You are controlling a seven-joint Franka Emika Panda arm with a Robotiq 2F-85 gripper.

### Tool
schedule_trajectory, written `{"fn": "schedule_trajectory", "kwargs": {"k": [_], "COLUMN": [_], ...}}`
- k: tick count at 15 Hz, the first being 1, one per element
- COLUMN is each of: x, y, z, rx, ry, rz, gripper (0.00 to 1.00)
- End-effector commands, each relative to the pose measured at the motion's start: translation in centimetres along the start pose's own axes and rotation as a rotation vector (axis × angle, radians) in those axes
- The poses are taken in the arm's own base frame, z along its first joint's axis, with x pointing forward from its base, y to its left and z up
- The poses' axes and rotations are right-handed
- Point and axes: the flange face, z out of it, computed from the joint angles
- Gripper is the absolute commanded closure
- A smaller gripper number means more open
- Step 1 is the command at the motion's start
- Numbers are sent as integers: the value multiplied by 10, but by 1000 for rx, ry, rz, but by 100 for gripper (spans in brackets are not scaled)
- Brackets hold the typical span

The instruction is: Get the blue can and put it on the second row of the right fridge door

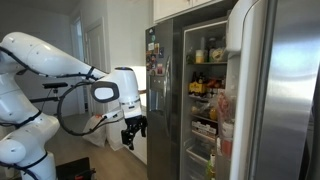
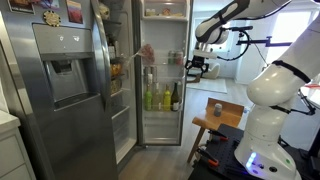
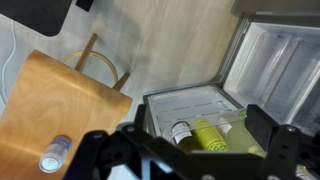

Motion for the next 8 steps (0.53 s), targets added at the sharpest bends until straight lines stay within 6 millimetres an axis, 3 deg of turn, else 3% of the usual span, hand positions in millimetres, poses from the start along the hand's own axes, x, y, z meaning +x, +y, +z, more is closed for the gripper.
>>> {"fn": "schedule_trajectory", "kwargs": {"k": [1, 8], "x": [9, 34], "y": [38, 86], "z": [15, 56], "rx": [-25, -20], "ry": [38, 204], "rz": [83, 119], "gripper": [0, 0]}}
